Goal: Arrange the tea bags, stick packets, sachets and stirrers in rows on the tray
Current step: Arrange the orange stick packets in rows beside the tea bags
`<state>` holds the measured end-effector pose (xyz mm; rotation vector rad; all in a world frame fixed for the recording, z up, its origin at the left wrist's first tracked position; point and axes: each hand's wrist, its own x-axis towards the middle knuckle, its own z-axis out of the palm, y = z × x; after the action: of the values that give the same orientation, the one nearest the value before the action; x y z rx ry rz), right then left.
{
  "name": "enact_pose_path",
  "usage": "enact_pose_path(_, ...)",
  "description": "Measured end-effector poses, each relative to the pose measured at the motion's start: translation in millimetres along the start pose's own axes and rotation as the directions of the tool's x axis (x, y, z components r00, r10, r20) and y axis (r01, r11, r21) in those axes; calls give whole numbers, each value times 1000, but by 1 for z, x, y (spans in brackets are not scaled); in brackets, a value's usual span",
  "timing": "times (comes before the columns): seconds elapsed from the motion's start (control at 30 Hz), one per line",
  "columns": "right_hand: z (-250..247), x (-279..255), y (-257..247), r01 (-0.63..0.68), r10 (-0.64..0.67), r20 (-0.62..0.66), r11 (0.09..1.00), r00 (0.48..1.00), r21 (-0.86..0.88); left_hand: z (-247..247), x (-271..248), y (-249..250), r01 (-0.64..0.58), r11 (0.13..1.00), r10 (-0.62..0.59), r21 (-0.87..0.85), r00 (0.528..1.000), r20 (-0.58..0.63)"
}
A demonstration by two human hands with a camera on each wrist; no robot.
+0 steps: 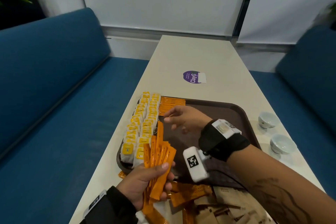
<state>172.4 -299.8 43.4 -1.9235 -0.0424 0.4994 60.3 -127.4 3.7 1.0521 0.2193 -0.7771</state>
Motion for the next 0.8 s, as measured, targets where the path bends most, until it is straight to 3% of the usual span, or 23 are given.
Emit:
enact_pose_path(0.03, 6, -14, -5, -6, -1, 85, 997, 996, 80, 1, 0, -1, 2, 1000, -2, 29, 1000, 6)
enact_pose_path(0.1, 13, -35, -9, -10, -7, 135, 992, 991, 125, 3, -1, -3, 1, 993, 0, 115, 1000, -6)
enact_pose_path(0.23, 17, -59, -6, 39, -39, 17, 998, 999, 39, 7, 1, -7, -19, 950, 49, 311, 995, -88)
enact_pose_path(0.4, 4, -68, 1, 76, -58, -137, 989, 989, 129, 2, -2, -14, -58, 898, 125, 436, 984, -126)
enact_pose_path(0.5, -9, -71, 4, 102, -45, -233, 965, 971, 241, -2, -4, -13, -79, 903, 160, 422, 974, -160)
enact_pose_path(0.67, -18, -65, 16, 74, 5, -347, 974, 938, 213, -7, -5, -9, -77, 944, 149, 321, 967, -207)
enact_pose_path(0.8, -19, -54, 22, 56, 48, -337, 955, 940, 293, -7, -4, -7, -85, 967, 146, 241, 957, -250)
